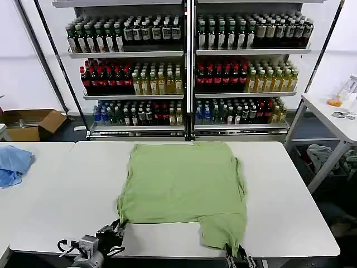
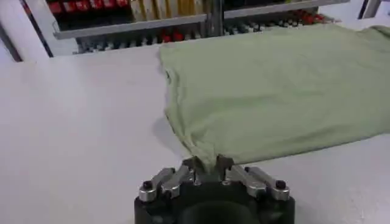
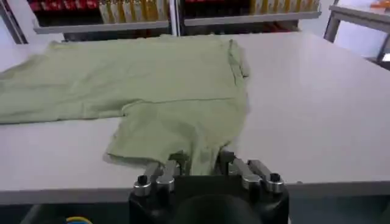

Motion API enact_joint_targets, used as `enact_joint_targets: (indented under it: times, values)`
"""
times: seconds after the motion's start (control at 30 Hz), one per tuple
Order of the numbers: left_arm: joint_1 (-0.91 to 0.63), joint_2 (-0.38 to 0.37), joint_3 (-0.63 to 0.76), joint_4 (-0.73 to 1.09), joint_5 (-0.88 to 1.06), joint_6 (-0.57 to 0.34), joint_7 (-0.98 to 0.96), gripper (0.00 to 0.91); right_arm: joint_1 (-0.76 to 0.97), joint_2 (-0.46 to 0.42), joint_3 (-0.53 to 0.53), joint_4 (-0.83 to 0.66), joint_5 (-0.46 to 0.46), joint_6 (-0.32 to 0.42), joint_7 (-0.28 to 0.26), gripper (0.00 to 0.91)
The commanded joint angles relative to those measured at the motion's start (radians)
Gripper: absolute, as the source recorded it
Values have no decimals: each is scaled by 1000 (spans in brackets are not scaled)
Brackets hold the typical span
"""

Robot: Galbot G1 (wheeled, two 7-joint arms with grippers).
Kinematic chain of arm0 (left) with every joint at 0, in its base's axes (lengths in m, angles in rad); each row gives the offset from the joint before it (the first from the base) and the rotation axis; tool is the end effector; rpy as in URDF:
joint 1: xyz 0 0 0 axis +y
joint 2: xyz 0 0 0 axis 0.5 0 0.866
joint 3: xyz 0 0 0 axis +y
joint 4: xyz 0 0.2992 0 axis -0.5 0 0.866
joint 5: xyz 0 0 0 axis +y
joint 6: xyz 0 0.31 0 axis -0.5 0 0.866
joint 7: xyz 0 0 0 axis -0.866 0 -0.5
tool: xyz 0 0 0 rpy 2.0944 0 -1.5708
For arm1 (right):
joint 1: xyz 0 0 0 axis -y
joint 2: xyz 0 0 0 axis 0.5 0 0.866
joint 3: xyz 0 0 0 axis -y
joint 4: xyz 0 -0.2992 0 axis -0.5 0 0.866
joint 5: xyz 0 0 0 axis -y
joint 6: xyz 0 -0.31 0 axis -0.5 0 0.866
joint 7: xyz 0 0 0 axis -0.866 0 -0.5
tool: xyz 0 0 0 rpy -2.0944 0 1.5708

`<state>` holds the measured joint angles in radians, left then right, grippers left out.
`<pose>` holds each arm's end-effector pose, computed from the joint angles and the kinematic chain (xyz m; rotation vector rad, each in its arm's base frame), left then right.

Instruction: Fold and organize the clothes.

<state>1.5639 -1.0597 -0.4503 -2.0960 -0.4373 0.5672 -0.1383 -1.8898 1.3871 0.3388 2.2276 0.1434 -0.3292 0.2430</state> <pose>0.1659 0.0532 -0.2495 -0.2221 -2.4957 -0.1359 0.0738 0.0243 -0.2575 0.0396 -2.5885 -0.0339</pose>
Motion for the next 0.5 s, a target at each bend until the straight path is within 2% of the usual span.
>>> enact_joint_targets:
  times: [0.03,0.5]
  values:
    - [18,1,-22,-49,-50,-29,9,40,-18,-4,10,28,-5,40,-4,0]
    - [113,50,-111,-229,-69,-50,8,40,-115,-86,129,234,17,65,-9,0]
